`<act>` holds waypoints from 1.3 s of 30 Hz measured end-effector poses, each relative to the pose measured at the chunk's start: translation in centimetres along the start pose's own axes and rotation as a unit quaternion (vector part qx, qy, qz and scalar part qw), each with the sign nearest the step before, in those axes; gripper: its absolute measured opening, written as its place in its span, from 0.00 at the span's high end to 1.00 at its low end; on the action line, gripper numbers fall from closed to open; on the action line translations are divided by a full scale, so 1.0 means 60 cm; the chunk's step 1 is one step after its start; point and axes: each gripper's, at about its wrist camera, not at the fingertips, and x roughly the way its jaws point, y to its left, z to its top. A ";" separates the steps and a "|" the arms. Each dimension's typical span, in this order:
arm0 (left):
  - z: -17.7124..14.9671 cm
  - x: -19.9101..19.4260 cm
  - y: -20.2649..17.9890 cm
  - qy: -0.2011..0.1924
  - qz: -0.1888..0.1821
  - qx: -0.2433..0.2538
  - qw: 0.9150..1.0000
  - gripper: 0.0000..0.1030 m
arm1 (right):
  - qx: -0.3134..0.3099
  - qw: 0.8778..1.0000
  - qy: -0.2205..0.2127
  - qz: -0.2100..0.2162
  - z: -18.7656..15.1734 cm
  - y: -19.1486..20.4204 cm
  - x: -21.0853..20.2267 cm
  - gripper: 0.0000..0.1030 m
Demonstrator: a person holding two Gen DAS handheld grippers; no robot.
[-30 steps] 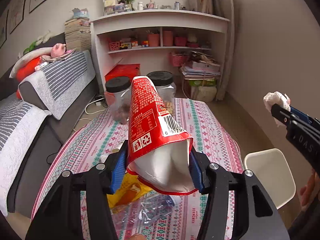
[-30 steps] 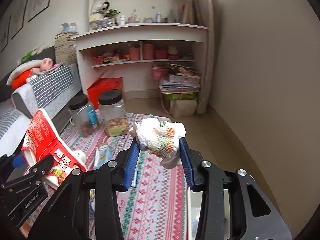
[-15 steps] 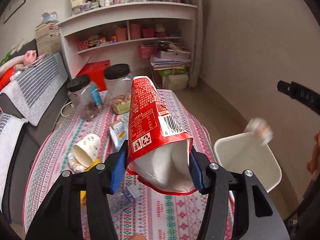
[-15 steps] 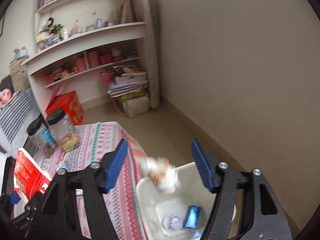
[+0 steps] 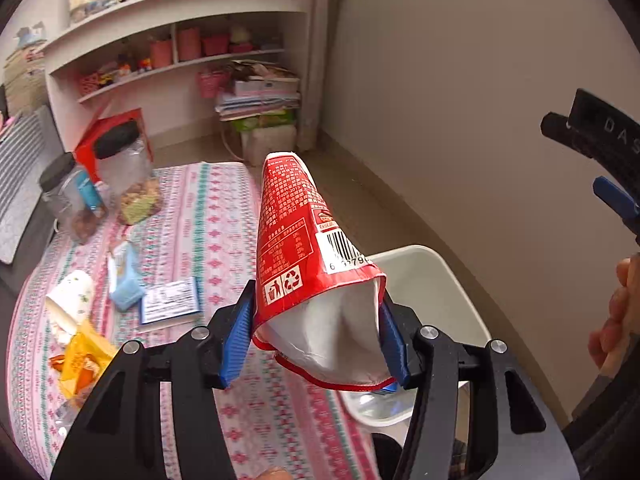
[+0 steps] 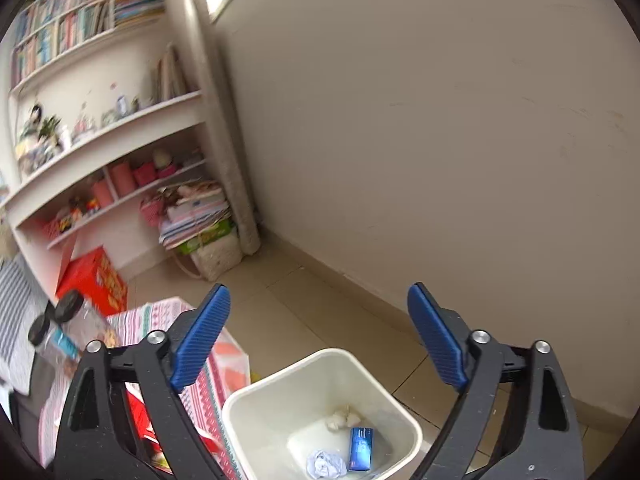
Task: Collect trash
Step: 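Drop the tissue wad into the bin with the right tool, then the red bag with the left, then grasp the white paper cup with the left tool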
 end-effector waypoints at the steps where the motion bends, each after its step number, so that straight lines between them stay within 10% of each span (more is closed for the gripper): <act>1: 0.002 0.005 -0.009 0.003 -0.006 0.002 1.000 0.47 | 0.005 1.000 -0.001 0.001 0.003 -0.006 0.001 0.15; 13: 0.012 0.035 -0.075 0.033 -0.042 0.003 0.999 0.34 | 0.021 1.000 -0.009 -0.004 0.015 -0.044 0.002 0.12; 39: 0.018 -0.073 0.156 -0.065 0.142 -0.072 0.985 0.12 | -0.154 0.988 -0.016 0.016 -0.067 0.184 -0.020 0.07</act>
